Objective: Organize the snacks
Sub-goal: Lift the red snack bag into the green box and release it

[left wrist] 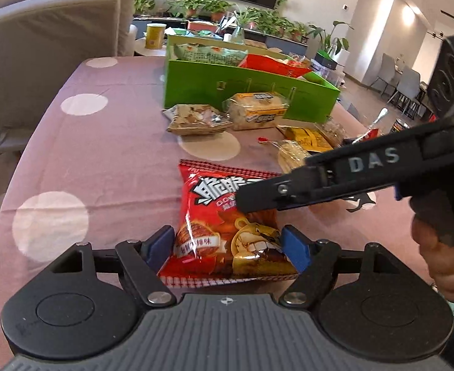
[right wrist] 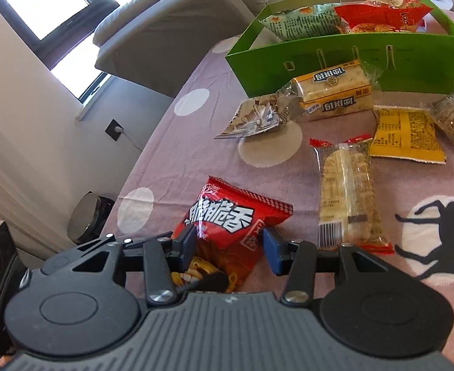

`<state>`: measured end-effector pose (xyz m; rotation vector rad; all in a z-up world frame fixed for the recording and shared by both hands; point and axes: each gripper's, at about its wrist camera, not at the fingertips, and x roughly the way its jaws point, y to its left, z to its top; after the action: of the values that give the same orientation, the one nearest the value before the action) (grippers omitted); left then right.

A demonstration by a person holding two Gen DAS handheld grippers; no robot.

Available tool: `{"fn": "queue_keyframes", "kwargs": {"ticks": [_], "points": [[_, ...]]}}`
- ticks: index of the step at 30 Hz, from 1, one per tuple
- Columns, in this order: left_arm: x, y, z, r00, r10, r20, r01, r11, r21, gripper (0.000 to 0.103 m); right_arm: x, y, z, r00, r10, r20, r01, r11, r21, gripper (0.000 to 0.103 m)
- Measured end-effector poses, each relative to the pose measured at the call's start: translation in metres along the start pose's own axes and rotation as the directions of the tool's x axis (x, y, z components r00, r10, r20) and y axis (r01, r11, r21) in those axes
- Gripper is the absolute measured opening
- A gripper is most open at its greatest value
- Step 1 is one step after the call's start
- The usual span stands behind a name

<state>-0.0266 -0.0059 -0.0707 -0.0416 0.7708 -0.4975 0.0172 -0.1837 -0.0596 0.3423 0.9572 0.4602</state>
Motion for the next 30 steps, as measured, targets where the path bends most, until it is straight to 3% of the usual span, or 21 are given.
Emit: {"fn": "queue_keyframes", "kwargs": {"ticks": [8, 12, 19, 30], "points": [[-0.006, 0.01, 0.005, 1.0, 0.006, 0.017, -0.006, 1.0, -0.006, 0.072, -0.002, -0.003, 0.0, 1.0, -0.002, 0.007, 0.002, 1.0, 0.011, 0.064], [0.004, 0.01, 0.005, 1.0, -0.006, -0.012, 0.006, 1.0, -0.004, 0.072, 0.005, 0.0, 0.0, 1.0, 0.002, -0.013, -0.002, 1.0, 0.014, 0.065], [0.01, -0.004, 0.009, 1.0, 0.028, -0.012, -0.027, 0.999, 0.045, 0.069, 0.012, 0.007, 0.002, 1.0, -0.015, -0.01, 0.015, 1.0, -0.022, 0.065], [-0.004, -0.018, 0.036, 0.997, -0.011, 0.075, 0.005, 0.997, 0.079, 0.068, -0.017, 0.011, 0.017, 0.992, -0.01, 0.126, 0.019, 0.998, -0.068, 0.064]]}}
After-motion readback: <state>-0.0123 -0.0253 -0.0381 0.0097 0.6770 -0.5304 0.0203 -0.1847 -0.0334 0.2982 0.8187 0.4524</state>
